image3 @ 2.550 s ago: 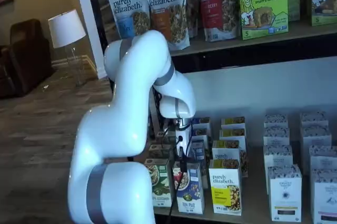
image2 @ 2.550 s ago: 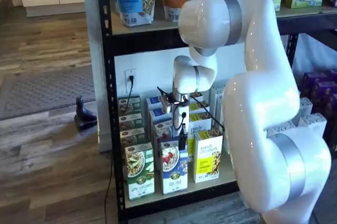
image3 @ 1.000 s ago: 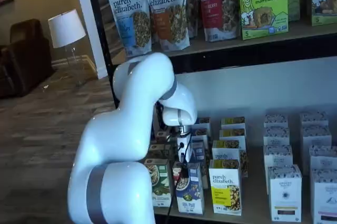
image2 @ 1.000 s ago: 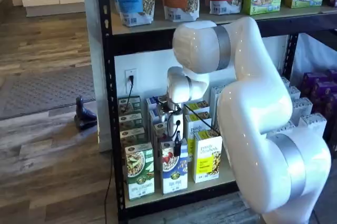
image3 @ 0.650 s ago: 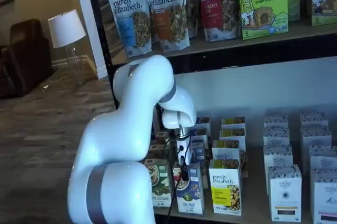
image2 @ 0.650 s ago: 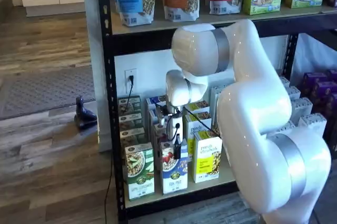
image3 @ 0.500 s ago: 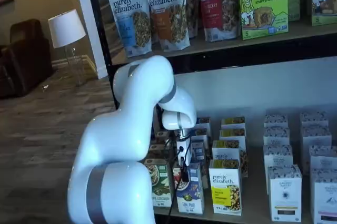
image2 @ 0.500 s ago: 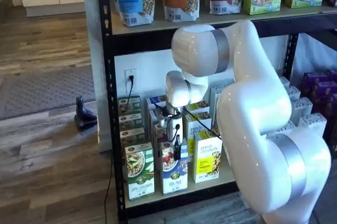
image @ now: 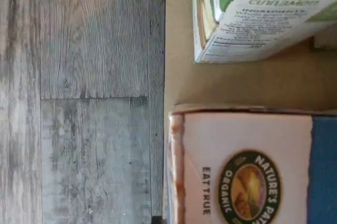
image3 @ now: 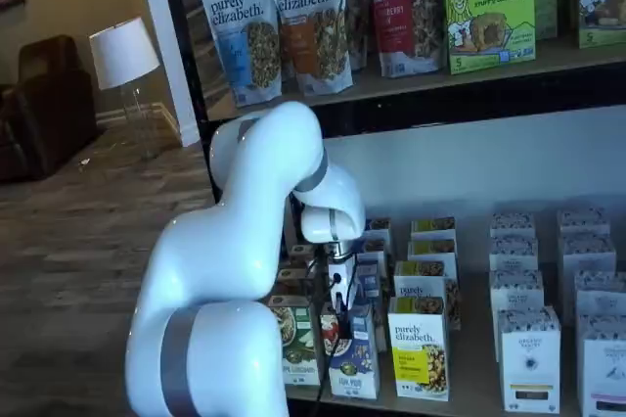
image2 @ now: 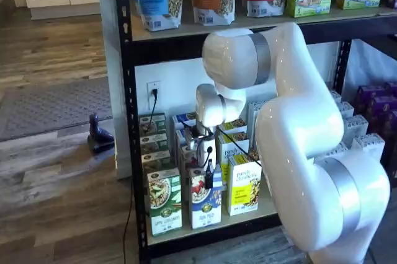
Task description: Pick up the blue and white box that is on the bottom shelf, the second box from the left
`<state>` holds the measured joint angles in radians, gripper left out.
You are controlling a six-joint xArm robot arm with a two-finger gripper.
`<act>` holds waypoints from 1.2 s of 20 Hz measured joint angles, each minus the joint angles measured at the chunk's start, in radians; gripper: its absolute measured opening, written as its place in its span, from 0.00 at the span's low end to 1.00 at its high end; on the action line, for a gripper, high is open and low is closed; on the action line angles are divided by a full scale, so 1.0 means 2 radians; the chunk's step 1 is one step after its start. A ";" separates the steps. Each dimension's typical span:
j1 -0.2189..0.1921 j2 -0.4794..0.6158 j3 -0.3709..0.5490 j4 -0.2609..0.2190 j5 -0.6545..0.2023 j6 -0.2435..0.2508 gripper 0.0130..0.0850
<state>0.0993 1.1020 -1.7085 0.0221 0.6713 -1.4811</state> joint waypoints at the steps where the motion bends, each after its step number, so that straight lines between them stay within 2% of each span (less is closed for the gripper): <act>1: 0.000 -0.001 0.002 -0.001 -0.001 0.001 0.78; 4: 0.001 -0.003 0.006 -0.004 -0.004 0.004 0.78; 10: 0.002 -0.005 0.011 -0.005 -0.005 0.006 0.56; 24: 0.006 -0.026 0.049 -0.012 -0.027 0.015 0.56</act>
<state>0.1108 1.0494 -1.6096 -0.0012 0.6175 -1.4512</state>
